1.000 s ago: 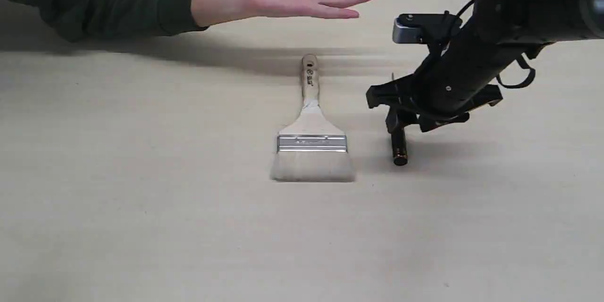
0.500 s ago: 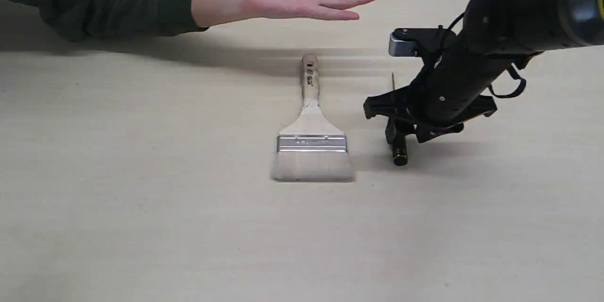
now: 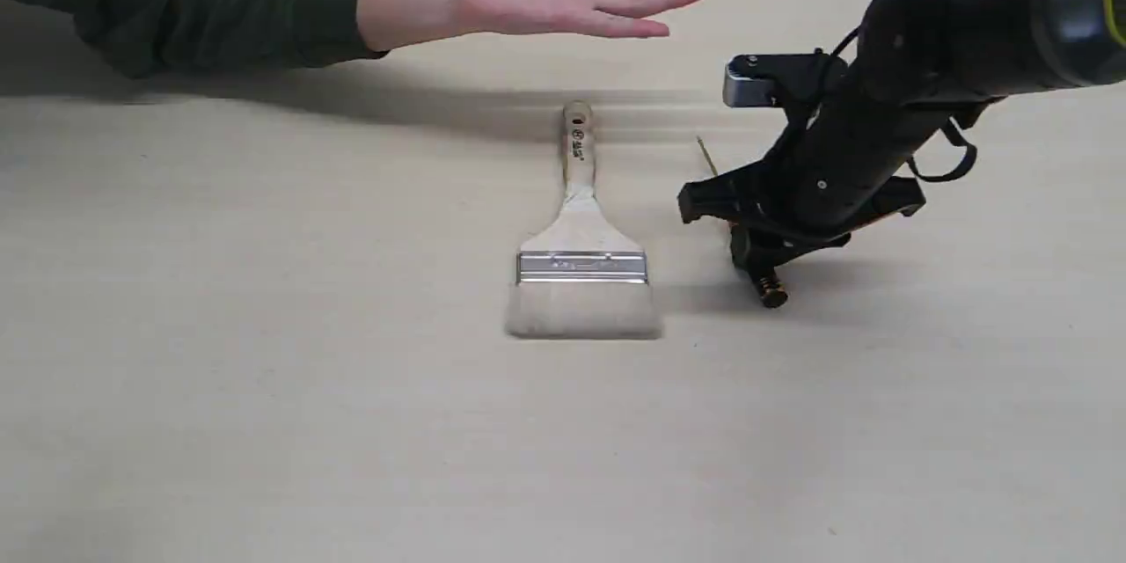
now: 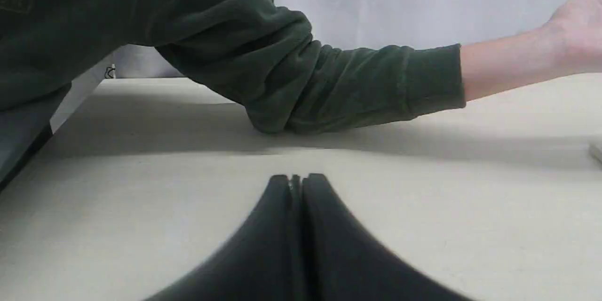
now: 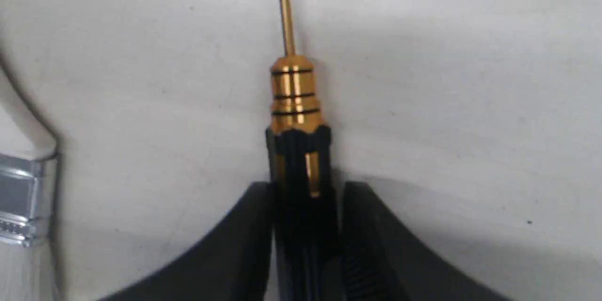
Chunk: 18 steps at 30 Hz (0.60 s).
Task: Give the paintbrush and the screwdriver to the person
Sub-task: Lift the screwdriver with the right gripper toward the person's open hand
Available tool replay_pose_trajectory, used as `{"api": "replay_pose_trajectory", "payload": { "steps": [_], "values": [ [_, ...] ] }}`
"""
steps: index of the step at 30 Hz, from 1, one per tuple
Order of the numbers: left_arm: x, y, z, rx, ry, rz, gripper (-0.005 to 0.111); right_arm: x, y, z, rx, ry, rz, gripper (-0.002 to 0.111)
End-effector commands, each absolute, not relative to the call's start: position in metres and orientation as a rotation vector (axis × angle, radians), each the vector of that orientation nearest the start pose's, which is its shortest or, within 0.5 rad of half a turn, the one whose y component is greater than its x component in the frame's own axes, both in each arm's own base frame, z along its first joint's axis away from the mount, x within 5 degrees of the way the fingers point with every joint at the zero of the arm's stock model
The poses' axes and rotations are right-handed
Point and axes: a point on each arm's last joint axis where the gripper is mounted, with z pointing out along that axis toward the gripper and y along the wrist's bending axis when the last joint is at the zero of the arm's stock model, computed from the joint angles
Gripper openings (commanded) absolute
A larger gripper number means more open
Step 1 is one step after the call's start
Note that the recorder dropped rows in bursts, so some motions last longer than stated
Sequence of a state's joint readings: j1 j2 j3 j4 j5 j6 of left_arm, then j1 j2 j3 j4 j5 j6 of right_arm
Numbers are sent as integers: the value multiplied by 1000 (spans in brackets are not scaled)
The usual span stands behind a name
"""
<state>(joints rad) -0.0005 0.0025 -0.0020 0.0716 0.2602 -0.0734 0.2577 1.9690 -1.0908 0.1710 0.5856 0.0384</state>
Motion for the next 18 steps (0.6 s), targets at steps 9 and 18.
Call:
{"api": "replay_pose_trajectory", "payload": {
  "steps": [9, 18],
  "values": [
    [55, 1, 191, -15, 1732, 6, 0, 345, 97, 98, -197, 3030, 129, 17],
    [55, 1, 191, -16, 1733, 4, 0, 348, 96, 115, -229, 2966, 113, 4]
  ]
}}
